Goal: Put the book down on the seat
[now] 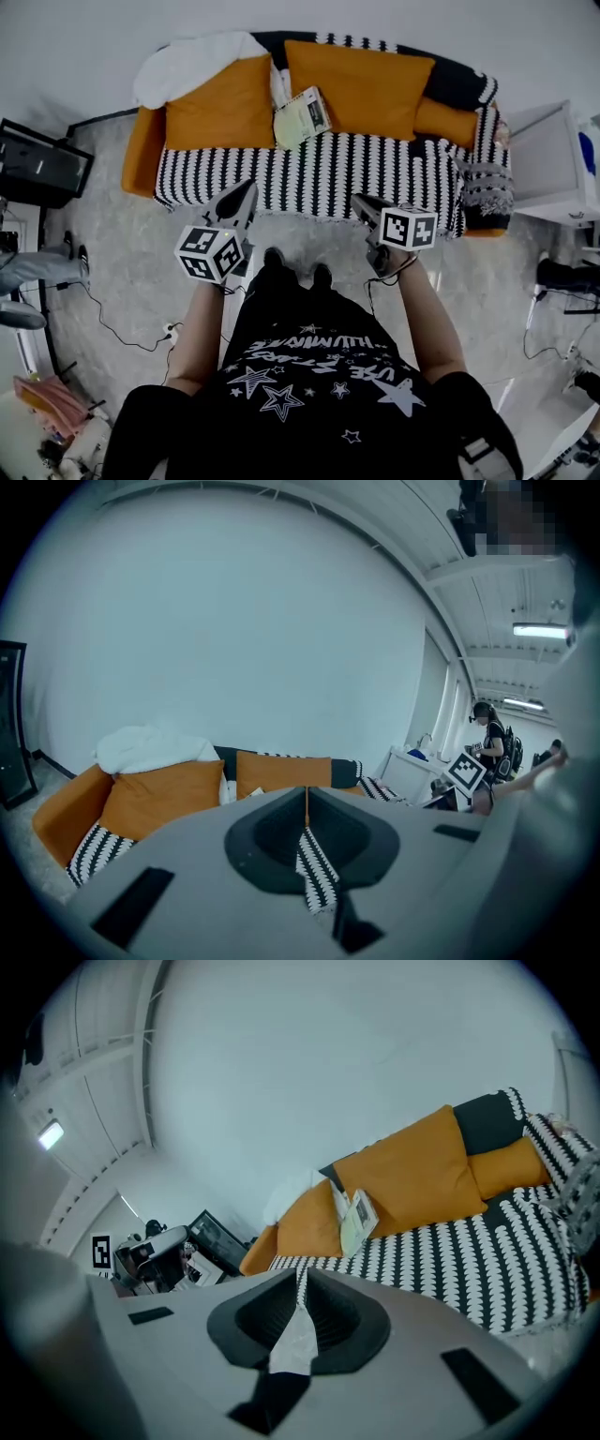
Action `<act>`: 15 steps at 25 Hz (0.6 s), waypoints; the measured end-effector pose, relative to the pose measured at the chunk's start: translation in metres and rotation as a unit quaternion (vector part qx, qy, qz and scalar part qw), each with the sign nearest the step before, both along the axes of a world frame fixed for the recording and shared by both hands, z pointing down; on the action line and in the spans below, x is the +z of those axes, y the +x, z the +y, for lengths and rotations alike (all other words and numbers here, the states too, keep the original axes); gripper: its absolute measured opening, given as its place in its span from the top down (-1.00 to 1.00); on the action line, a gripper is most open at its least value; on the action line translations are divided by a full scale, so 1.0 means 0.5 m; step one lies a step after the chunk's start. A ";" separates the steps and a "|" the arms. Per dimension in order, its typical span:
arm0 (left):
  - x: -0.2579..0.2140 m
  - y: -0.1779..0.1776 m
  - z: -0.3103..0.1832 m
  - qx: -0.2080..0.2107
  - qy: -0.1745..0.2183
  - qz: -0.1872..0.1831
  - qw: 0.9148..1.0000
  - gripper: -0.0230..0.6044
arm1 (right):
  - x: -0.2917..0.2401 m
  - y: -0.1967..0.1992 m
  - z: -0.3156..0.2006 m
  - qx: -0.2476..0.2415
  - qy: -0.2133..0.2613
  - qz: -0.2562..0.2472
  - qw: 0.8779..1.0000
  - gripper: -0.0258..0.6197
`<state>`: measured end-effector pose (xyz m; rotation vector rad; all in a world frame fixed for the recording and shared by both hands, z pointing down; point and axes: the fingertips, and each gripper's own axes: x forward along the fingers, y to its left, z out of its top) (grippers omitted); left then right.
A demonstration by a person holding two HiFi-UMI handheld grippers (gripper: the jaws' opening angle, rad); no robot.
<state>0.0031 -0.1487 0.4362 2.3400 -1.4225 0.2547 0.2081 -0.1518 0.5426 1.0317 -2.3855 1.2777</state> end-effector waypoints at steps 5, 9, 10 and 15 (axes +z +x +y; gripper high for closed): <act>0.005 0.030 0.016 0.015 0.001 -0.002 1.000 0.88 | 0.007 0.013 0.020 0.010 0.001 -0.007 1.000 0.77; 0.001 0.030 0.031 0.024 0.008 0.003 1.000 0.88 | 0.002 0.003 0.042 0.005 0.010 -0.001 1.000 0.77; 0.001 0.027 0.035 0.025 0.009 0.004 1.000 0.88 | 0.000 -0.001 0.049 0.004 0.012 0.003 1.000 0.77; -0.003 -0.005 0.070 0.022 0.014 0.016 1.000 0.88 | -0.022 -0.042 0.089 -0.011 0.023 0.012 1.000 0.81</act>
